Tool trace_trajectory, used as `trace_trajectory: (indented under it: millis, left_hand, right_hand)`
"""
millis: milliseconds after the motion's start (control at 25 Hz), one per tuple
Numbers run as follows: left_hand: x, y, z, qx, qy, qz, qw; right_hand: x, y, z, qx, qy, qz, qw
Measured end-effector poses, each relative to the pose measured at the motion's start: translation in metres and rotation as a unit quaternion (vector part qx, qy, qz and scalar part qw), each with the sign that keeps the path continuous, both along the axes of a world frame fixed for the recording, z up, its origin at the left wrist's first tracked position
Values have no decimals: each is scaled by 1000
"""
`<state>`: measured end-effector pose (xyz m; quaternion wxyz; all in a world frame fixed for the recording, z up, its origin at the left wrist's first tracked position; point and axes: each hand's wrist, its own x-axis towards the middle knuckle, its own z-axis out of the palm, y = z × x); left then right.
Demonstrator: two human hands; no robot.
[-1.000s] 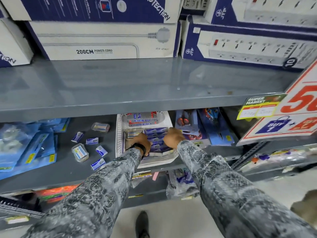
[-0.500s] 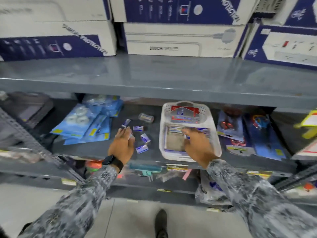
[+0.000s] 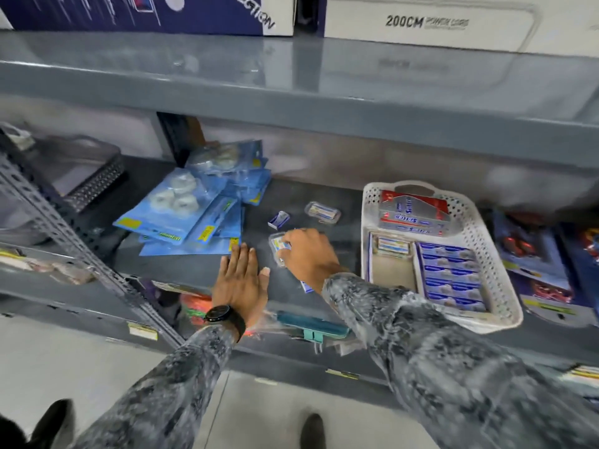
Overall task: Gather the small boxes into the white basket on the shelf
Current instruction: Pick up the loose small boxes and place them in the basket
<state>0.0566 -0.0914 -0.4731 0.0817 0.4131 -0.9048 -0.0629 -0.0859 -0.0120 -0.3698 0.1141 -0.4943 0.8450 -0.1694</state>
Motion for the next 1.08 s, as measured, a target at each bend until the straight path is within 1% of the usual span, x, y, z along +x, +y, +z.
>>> trace_trajectory:
  millis: [160, 280, 440, 520, 600, 760, 800, 920, 1080]
  left_hand:
    - [-2, 2, 5, 13, -18, 0, 1000]
    - [-3, 5, 14, 23, -19, 4, 1000]
    - [-32, 12, 26, 51, -26, -62, 996]
    - [-43, 16, 26, 45, -40, -78, 995]
    - [-45, 16, 23, 34, -36, -78, 996]
    - [-43, 11, 15, 27, -11, -76, 997]
    - [-43, 10, 15, 25, -7, -77, 997]
    - [-44, 11, 14, 18, -17, -78, 997]
    - [-42, 9, 13, 14, -21, -76, 997]
  right_hand:
    - [10, -18, -10, 26, -14, -37, 999]
    - [11, -12, 3, 20, -19, -57, 998]
    - [-18, 34, 37, -27, -36, -109, 993]
    - [-44, 71, 53, -30, -27, -144, 989]
    - [-72, 106, 60, -18, -9, -176, 984]
    - [-101, 155, 44, 96, 7, -146, 985]
    - [-103, 161, 38, 111, 4, -138, 984]
    - [-113, 164, 22, 96, -4, -126, 987]
    - [-121, 157, 7, 90, 35, -98, 991]
